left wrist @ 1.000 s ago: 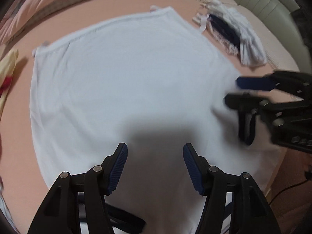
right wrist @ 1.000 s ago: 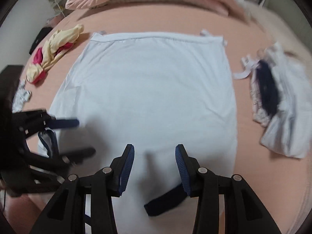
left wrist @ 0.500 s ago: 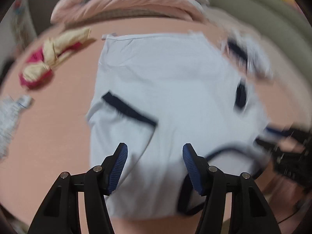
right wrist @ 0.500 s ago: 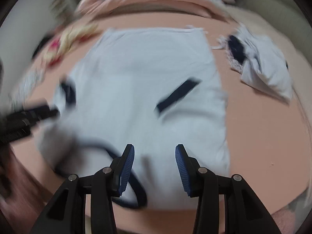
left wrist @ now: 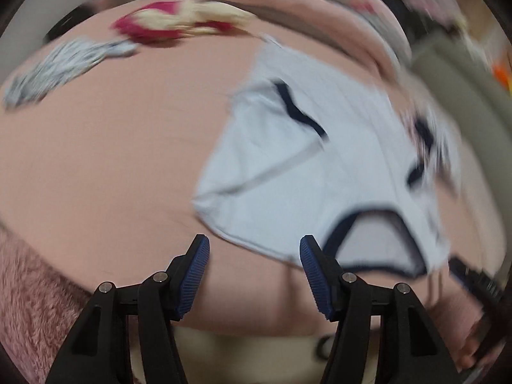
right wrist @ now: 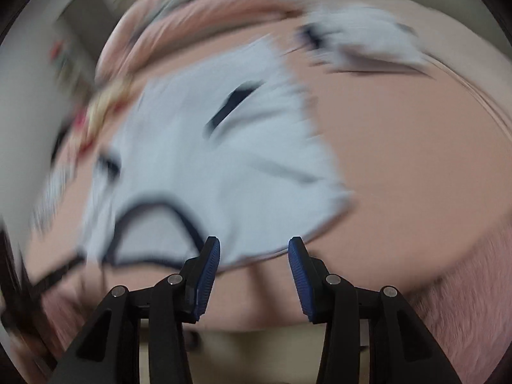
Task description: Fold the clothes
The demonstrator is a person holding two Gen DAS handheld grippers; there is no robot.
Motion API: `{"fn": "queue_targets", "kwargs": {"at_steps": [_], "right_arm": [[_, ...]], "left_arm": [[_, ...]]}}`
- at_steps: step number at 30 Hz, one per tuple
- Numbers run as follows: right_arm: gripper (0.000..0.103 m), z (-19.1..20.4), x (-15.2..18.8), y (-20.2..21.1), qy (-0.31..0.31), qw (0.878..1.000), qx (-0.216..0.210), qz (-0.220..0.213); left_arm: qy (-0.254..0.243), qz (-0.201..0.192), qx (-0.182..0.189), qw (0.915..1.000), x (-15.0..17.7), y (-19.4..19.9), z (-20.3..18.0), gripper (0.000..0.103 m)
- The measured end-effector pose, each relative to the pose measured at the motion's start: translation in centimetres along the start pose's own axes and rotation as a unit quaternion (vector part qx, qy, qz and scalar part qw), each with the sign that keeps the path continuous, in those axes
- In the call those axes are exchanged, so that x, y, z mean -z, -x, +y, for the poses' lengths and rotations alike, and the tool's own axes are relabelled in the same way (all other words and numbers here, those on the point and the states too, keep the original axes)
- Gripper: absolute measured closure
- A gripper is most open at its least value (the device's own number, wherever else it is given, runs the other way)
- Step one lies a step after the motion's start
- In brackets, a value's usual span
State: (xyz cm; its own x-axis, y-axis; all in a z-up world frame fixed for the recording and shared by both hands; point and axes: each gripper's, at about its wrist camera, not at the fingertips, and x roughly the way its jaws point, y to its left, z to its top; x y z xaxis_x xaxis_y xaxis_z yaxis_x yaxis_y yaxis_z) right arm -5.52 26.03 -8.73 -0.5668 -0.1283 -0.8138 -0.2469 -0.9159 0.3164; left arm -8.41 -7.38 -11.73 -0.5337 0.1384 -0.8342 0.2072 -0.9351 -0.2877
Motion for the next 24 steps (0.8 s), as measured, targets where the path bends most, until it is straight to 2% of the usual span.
{"fn": "queue_targets", "kwargs": {"at_steps": [3, 7, 9, 11, 13, 16, 20, 24], "right_arm": [[0.057, -3.4, -1.0, 0.1, -0.048, 0.998, 0.035, -0.031], [0.057, -6.4, -0.7, -2.1, -0.084, 0.996, -0.011, 0.008], [0.055, -6.7, -0.4, -2.5, -0.081, 0.996, -0.022, -0.004], [0.056, -6.5, -0.9, -2.2, -0.076, 0.996, -0.043, -0.006], [0.064, -6.3, -1.2, -1.9, -0.07, 0.995, -0.072, -0.013], [0.076, -5.4, -0.9, -3.2, -0.048, 0.996, -0.072, 0.018], [0.079, -6.4, 0.0, -3.0, -0.086, 0.99, -0.108, 0.021], [0.082, -7.9, -0.8, -4.2, -0.138, 0.984, -0.113, 0.009]], "left_arm": [[0.071, 0.001, 0.033, 0.9969, -1.0, -1.0, 2.7, 0.047], [0.084, 0.002, 0.069, 0.9941, -1.4, -2.5, 2.6, 0.048], [0.091, 0.003, 0.086, 0.9921, -1.6, -3.3, 2.5, 0.048], [0.097, 0.003, 0.104, 0.9898, -1.8, -4.1, 2.4, 0.053], [0.103, 0.004, 0.12, 0.9874, -2.0, -4.8, 2.4, 0.069], [0.103, 0.003, 0.113, 0.9882, -1.0, -4.9, 2.5, 0.081], [0.136, 0.012, 0.154, 0.9787, -1.1, -5.2, 3.9, 0.081], [0.16, 0.001, 0.174, 0.9717, -1.8, -6.4, 4.4, 0.081]]}}
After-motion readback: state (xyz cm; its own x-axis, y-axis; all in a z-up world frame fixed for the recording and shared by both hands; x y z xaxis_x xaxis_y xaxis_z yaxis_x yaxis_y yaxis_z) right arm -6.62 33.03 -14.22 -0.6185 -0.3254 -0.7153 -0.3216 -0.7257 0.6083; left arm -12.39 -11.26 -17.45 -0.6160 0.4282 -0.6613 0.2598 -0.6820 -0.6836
